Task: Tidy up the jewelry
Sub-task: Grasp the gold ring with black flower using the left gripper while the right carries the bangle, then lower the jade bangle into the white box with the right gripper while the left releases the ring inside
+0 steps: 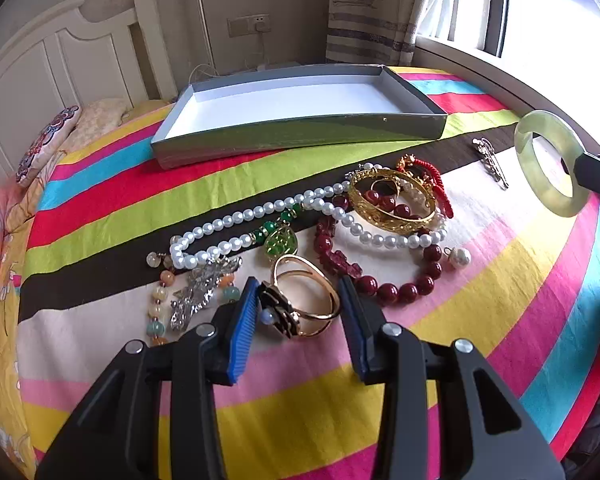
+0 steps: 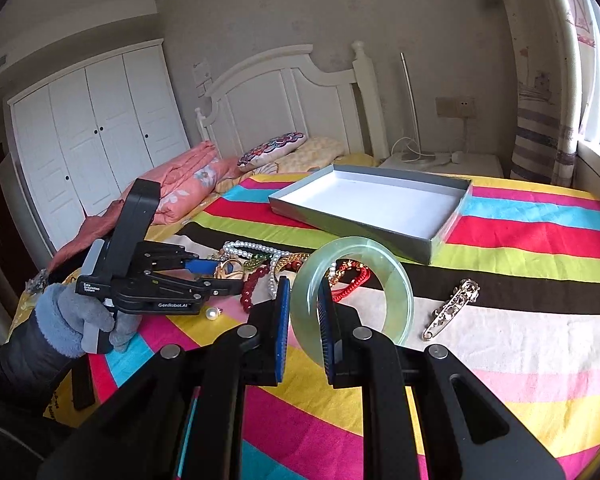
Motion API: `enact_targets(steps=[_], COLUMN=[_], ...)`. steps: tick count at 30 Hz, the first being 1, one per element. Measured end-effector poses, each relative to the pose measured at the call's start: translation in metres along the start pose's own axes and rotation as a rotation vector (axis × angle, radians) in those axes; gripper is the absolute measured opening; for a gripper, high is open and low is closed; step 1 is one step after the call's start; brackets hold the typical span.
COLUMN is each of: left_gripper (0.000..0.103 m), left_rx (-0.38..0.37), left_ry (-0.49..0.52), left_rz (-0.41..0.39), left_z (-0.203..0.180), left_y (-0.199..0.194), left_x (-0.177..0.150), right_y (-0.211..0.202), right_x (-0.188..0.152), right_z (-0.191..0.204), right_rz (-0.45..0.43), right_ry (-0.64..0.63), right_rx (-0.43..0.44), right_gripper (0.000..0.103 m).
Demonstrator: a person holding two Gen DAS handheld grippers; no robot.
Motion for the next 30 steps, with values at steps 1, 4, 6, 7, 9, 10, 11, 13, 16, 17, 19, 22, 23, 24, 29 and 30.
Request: enact_targets(steps=[1,4,6,7,9,10,11,13,16,17,19,22,23,24,29,30], left_gripper=[0.039,0.039,0.039,0.039,0.040,0.039,0.039,0.039,0.040,0.039,0.040,0.040,0.039,0.039,0.040,0.040], left_rx=[0.001,0.012,0.012,0.012,0.014,0.017,0.015,0.009,0.055,0.056,0.059,0.100,0.100,0.099,0.157,0.178], left_ry=[-0.010,-0.036,-0.061,-0.073,-0.094,-0.110,-0.129,-0.170,-0.230,-0.258,-0.307,-0.343,-0.362,-0.382,-0.351,-0.320], left_rz=[-0.011,-0.067,-0.110,-0.127,-0.148,-0.153,-0.153,-0.148,-0.136,-0.127,-0.091,-0.013,0.015,0.044,0.126,0.135], left_z=[-0.001,0.000,0.005,0.007,0.011,0.013,0.016,0.022,0.036,0.043,0.055,0.074,0.078,0.081,0.081,0.078], left_y=[-0.004,-0.022,-0.033,-0.037,-0.036,-0.031,-0.025,-0.010,0.021,0.033,0.059,0.096,0.105,0.114,0.138,0.138], left_x=[0.000,0.010,0.027,0.036,0.058,0.073,0.085,0.106,0.135,0.143,0.155,0.163,0.160,0.158,0.137,0.136], right_y=[0.000,0.001,0.005,0.008,0.016,0.021,0.028,0.043,0.073,0.083,0.106,0.142,0.153,0.164,0.201,0.202], right_x=[0.000,0.000,0.002,0.005,0.013,0.017,0.022,0.033,0.049,0.054,0.063,0.073,0.074,0.073,0.059,0.057], right_z=[-0.001,-0.003,-0.004,-0.004,-0.006,-0.007,-0.009,-0.015,-0.027,-0.031,-0.040,-0.057,-0.063,-0.067,-0.077,-0.075], right_rz=[0.000,0.001,0.004,0.004,0.005,0.005,0.011,0.022,0.056,0.065,0.093,0.147,0.170,0.194,0.301,0.309], right_ry=[0.004,0.011,0.002,-0.007,-0.028,-0.035,-0.045,-0.065,-0.097,-0.111,-0.145,-0.151,-0.149,-0.144,-0.147,-0.159], right_rx=[0.000,-0.008,-0.016,-0.022,-0.034,-0.042,-0.054,-0.080,-0.125,-0.142,-0.179,-0.216,-0.228,-0.239,-0.274,-0.277], right_gripper=[0.016,0.016,0.016,0.016,0.016,0.016,0.016,0.016,0.016,0.016,0.016,0.016,0.016,0.016,0.012,0.012])
Point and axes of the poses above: each gripper's, at about its wrist camera, not at the fingertips, and y roughly the way its jaws point, z to its left, x to its top, the point moved 8 cm from there along y, roughly the way its jaws point, and after that the axes turned 5 degrees about -z, right-handed, at the moved point
